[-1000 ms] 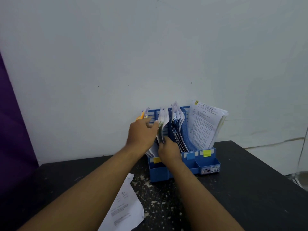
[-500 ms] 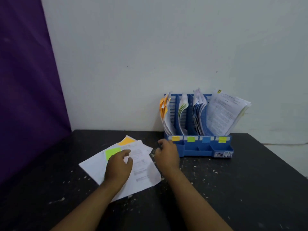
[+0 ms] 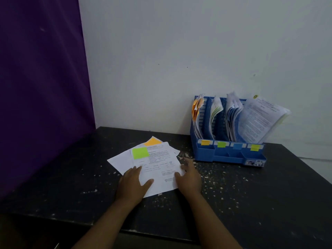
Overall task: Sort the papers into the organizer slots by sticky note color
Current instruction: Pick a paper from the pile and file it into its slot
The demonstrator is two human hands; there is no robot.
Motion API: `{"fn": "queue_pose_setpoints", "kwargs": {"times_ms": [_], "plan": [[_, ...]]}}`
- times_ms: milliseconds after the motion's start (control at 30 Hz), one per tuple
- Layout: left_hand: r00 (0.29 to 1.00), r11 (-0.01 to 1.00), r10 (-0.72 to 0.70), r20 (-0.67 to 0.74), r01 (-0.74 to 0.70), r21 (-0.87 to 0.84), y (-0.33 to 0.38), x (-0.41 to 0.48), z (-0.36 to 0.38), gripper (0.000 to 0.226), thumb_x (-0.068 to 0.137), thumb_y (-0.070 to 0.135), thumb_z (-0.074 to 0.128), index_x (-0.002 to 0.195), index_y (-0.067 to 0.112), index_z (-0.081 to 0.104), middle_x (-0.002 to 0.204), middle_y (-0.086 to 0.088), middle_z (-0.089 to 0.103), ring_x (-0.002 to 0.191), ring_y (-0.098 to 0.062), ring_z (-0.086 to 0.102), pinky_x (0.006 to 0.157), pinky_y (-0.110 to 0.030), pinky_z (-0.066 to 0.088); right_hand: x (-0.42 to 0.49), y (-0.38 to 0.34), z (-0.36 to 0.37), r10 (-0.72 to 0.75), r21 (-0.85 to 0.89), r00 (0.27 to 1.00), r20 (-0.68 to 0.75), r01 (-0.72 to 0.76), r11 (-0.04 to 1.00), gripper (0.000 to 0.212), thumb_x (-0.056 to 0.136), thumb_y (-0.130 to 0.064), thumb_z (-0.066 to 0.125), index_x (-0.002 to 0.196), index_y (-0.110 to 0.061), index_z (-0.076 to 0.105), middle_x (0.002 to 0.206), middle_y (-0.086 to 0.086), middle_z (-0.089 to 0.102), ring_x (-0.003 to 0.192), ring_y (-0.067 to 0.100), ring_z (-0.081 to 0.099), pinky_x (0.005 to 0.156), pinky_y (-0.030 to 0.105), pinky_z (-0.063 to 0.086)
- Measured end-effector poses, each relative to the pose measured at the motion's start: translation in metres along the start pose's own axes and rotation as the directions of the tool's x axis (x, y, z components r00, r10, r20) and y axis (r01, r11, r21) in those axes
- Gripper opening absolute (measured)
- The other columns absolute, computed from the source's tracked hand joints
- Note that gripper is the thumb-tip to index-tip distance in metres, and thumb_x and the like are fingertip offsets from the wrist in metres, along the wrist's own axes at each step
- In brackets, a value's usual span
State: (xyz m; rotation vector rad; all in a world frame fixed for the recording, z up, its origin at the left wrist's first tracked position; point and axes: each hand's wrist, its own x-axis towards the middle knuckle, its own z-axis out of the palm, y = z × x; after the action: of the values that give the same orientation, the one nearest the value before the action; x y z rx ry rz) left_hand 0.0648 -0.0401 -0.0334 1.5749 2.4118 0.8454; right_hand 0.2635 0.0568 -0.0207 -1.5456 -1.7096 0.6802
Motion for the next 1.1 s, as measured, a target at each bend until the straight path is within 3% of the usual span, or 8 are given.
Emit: {"fn": "queue_pose_setpoints", "kwargs": {"times_ms": [167,333,500,633,767,900,967,1100], "plan": [[1.000,0.999,0.010,0.009,-0.010,0.033,0.003,0.000,-0.002,0.086,0.095,0.073,0.054,0.163,0.024,0.036,0.171,-0.001,0.032,0.159,-0.021,0.024,0.129,-0.041,0.020,-0.008,0.001,0.000,0.072,0.133,0.997,-0.023,-0.069,0.989,0.092,0.092,-0.010,0.076,0.163,-0.036,0.024,0.161,0.003,0.046,0.147,0.025,0.046,0.118,0.043,0.043],[1.000,0.999,-0.007,0.022,0.006,0.042,0.002,-0.003,-0.004,0.084,0.095,0.073,0.054,0.161,0.023,0.040,0.171,-0.001,0.032,0.159,-0.021,0.023,0.129,-0.040,0.019,-0.029,-0.002,0.003,0.110,-0.200,0.990,-0.087,-0.126,0.972,0.091,0.096,-0.047,0.069,0.166,-0.031,0.013,0.166,0.013,0.034,0.156,0.032,0.026,0.123,0.047,0.035],[1.000,0.999,-0.003,0.027,0.001,0.048,0.003,-0.005,-0.006,0.084,0.095,0.074,0.053,0.160,0.022,0.041,0.171,-0.002,0.032,0.159,-0.021,0.024,0.129,-0.041,0.019,-0.022,0.006,-0.006,0.102,-0.019,0.988,-0.117,-0.105,0.994,0.081,0.091,-0.025,0.078,0.157,-0.032,0.032,0.131,0.001,0.067,0.129,0.024,0.055,0.106,0.039,0.046],[1.000,0.999,-0.004,0.024,0.003,0.041,0.002,-0.011,-0.008,0.083,0.095,0.073,0.054,0.160,0.022,0.041,0.172,-0.001,0.030,0.159,-0.021,0.023,0.129,-0.042,0.019,-0.017,0.005,-0.025,0.200,0.214,0.978,-0.062,-0.182,0.960,0.087,0.087,0.008,0.070,0.158,-0.025,0.034,0.101,-0.008,0.068,0.089,0.008,0.065,0.078,0.029,0.056],[0.999,0.999,-0.007,0.034,0.005,0.050,0.002,-0.016,-0.009,0.082,0.096,0.072,0.053,0.160,0.023,0.041,0.172,-0.001,0.030,0.159,-0.020,0.023,0.129,-0.040,0.019,-0.018,-0.005,-0.035,0.292,0.301,0.956,-0.014,-0.274,0.913,0.094,0.082,0.011,0.075,0.158,-0.026,0.034,0.126,0.006,0.066,0.104,0.018,0.066,0.087,0.035,0.059],[0.999,0.999,-0.010,0.032,0.009,0.046,0.001,-0.022,-0.010,0.082,0.095,0.073,0.053,0.160,0.024,0.042,0.171,0.000,0.031,0.159,-0.020,0.024,0.129,-0.040,0.020,-0.025,-0.015,-0.037,0.290,0.261,0.956,0.040,-0.290,0.921,0.084,0.088,-0.012,0.079,0.159,-0.020,0.034,0.146,0.013,0.056,0.125,0.029,0.061,0.102,0.044,0.057],[1.000,0.999,-0.002,0.029,0.001,0.039,-0.001,-0.025,-0.011,0.083,0.094,0.073,0.055,0.160,0.024,0.042,0.170,0.000,0.034,0.159,-0.020,0.025,0.129,-0.040,0.021,-0.028,-0.020,-0.036,0.272,0.248,0.955,0.116,-0.293,0.924,0.087,0.088,-0.013,0.081,0.161,-0.017,0.033,0.156,0.013,0.048,0.132,0.031,0.058,0.104,0.044,0.056],[1.000,0.999,0.006,-0.015,-0.007,-0.053,-0.001,-0.030,-0.015,0.088,0.088,0.071,0.066,0.158,0.024,0.042,0.161,0.000,0.046,0.150,-0.021,0.038,0.123,-0.039,0.033,-0.037,-0.021,-0.038,0.177,0.257,0.979,0.103,-0.198,0.946,0.059,0.090,0.000,0.071,0.146,-0.015,0.058,0.141,0.009,0.063,0.107,0.018,0.067,0.086,0.035,0.062]]}}
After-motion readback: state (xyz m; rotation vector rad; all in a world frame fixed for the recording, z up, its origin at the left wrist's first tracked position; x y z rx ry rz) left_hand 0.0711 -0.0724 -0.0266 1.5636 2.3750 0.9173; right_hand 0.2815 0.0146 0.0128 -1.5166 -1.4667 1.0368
